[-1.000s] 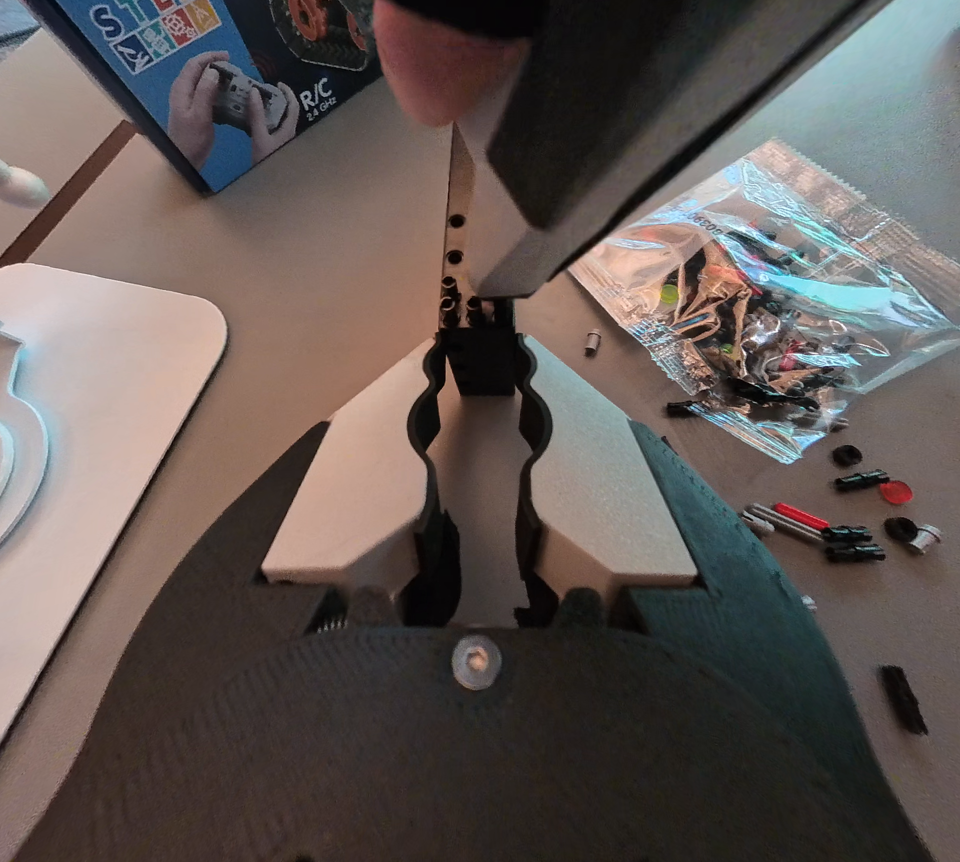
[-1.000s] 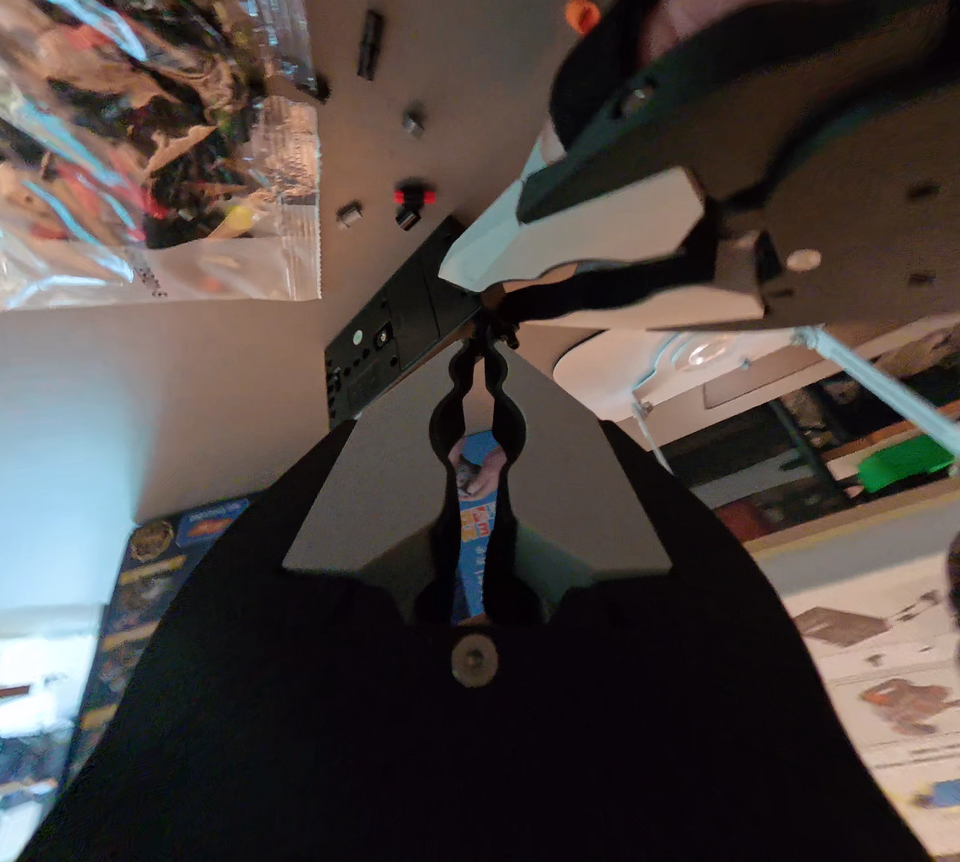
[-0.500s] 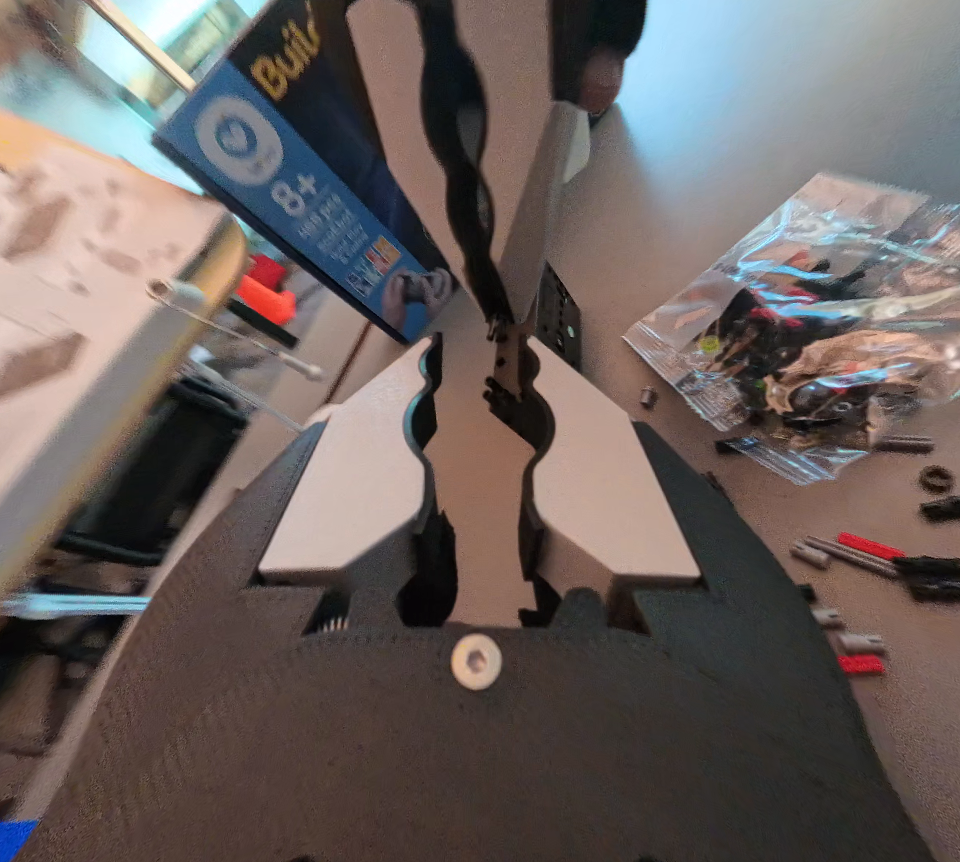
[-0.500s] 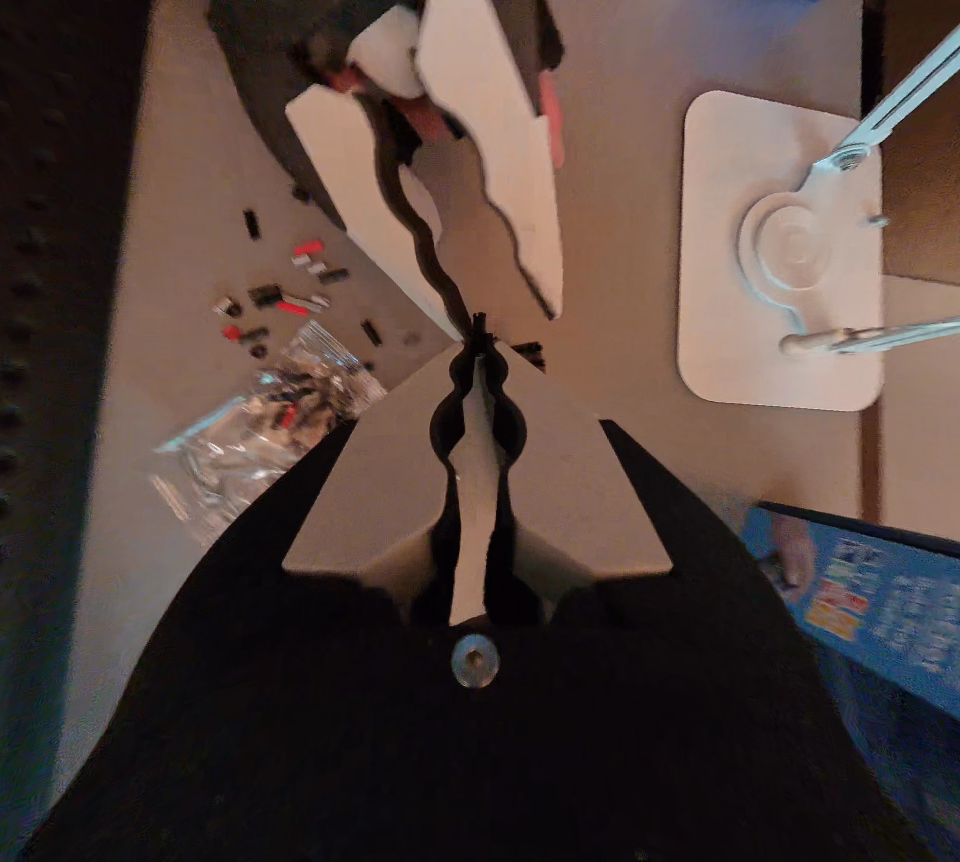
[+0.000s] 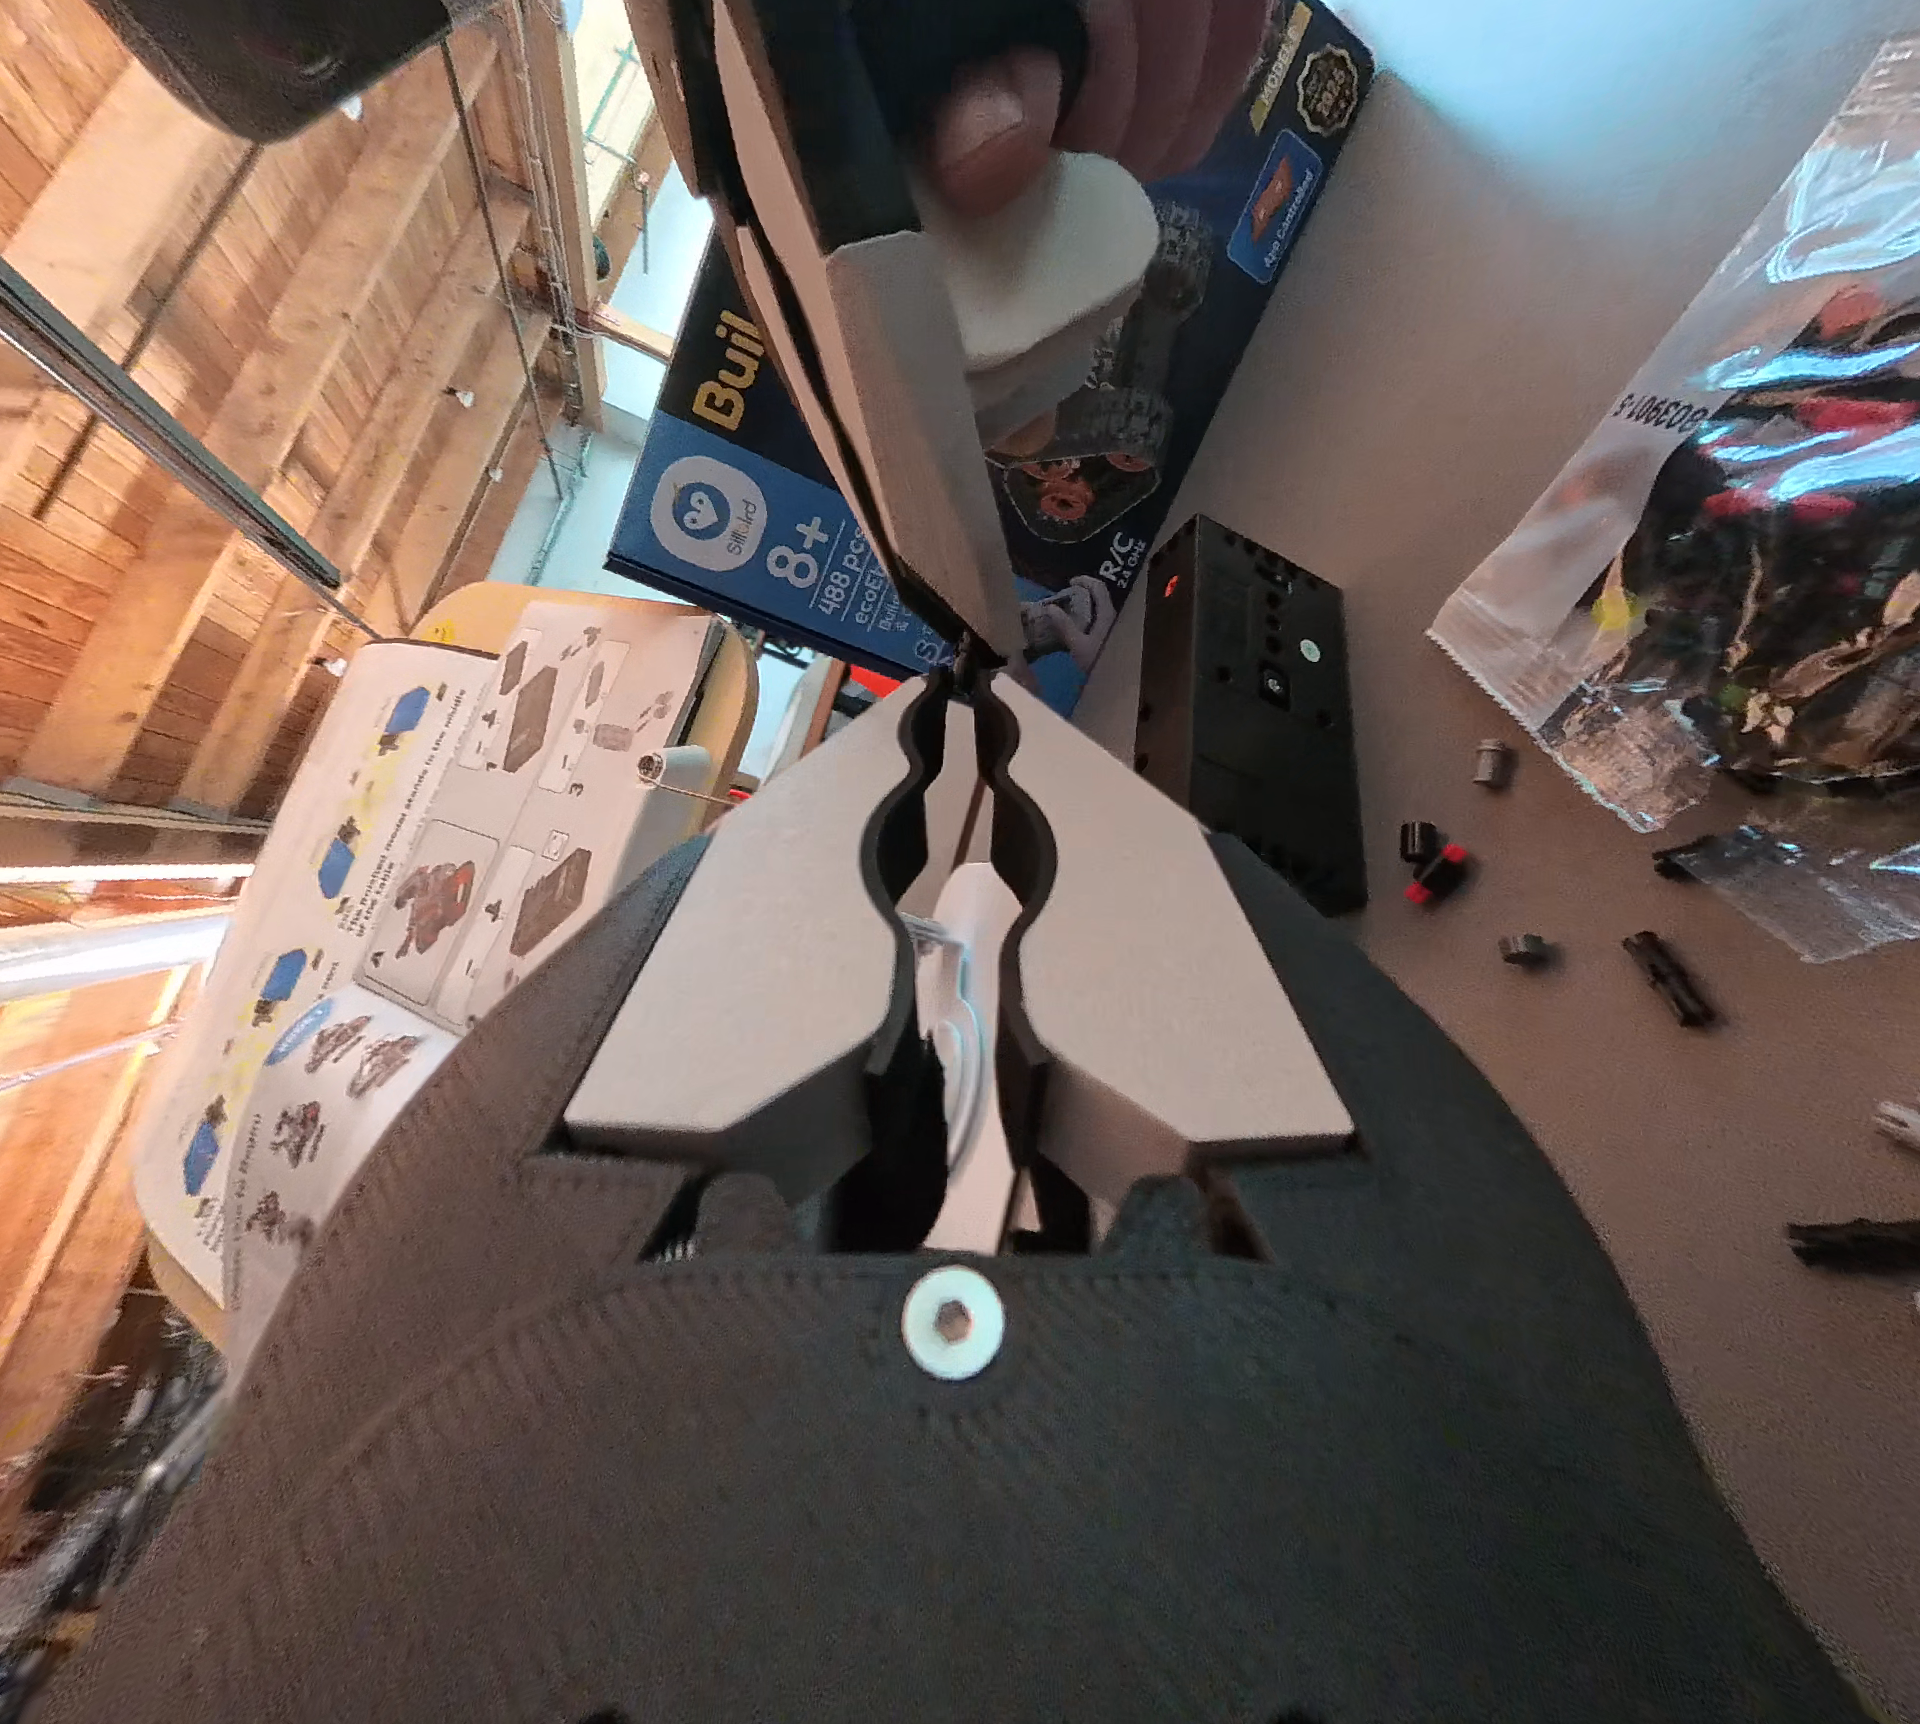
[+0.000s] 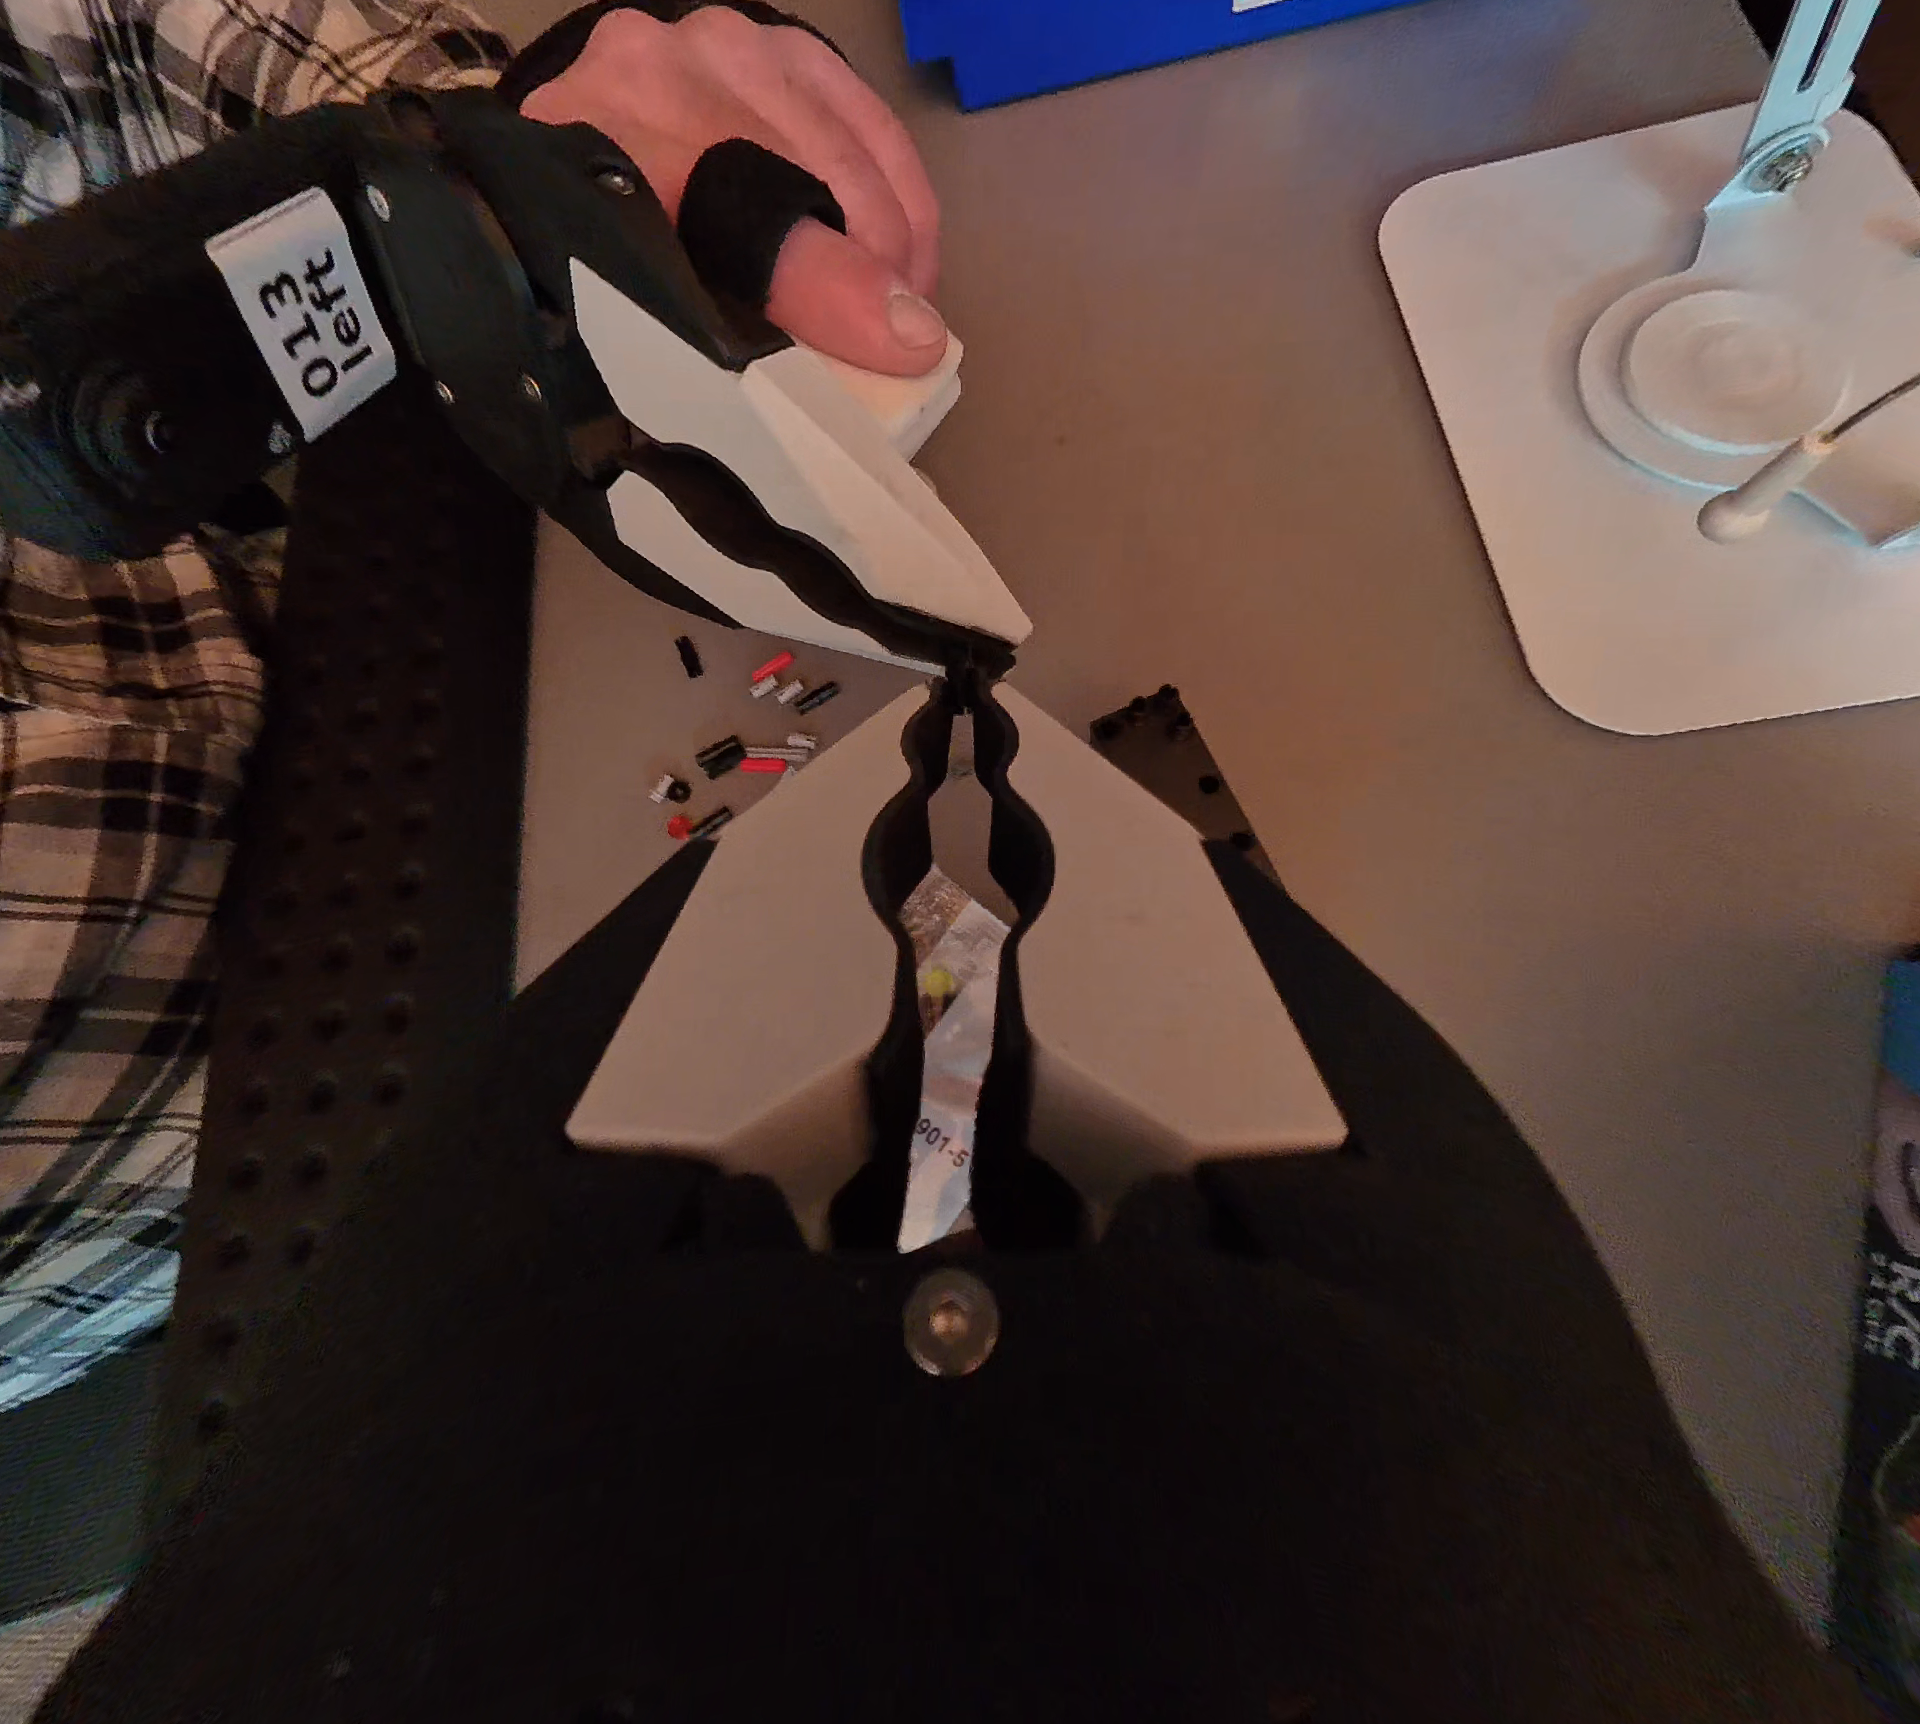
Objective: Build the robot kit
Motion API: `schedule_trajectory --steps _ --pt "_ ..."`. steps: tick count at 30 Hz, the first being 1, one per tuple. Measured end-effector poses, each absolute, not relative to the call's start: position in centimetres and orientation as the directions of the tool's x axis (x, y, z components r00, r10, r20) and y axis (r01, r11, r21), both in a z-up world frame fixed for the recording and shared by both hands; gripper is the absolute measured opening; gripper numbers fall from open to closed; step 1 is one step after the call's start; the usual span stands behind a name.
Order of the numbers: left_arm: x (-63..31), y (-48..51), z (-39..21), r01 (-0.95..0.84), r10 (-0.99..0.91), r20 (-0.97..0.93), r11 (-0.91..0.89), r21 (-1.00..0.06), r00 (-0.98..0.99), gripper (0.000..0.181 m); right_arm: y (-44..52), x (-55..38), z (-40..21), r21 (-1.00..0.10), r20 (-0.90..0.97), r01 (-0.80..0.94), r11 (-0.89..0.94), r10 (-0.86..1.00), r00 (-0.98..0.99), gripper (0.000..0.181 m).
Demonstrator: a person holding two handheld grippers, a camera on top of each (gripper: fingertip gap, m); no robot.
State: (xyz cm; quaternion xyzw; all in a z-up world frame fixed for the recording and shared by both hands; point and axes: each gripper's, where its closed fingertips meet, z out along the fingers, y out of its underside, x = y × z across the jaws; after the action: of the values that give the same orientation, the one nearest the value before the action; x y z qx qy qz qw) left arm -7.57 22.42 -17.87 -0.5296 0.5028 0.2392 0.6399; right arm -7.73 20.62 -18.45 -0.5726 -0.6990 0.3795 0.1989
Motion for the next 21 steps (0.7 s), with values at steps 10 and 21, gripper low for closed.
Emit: schedule_trajectory --steps 10,21 --pt "-7.9 22.6 -17.4 -0.780 -0.249 -0.825 0.274 -0.563 0.508 0.001 20.8 -8.3 -17.4 -0.833 -0.296 0.527 -0.171 0.941 -0.162 0.002" --pt "-8.0 22.6 -16.9 -0.771 -0.214 -0.815 0.265 -0.579 0.538 0.001 21.0 -8.4 -16.7 -0.841 -0.503 0.292 -0.455 0.856 -0.116 0.002"
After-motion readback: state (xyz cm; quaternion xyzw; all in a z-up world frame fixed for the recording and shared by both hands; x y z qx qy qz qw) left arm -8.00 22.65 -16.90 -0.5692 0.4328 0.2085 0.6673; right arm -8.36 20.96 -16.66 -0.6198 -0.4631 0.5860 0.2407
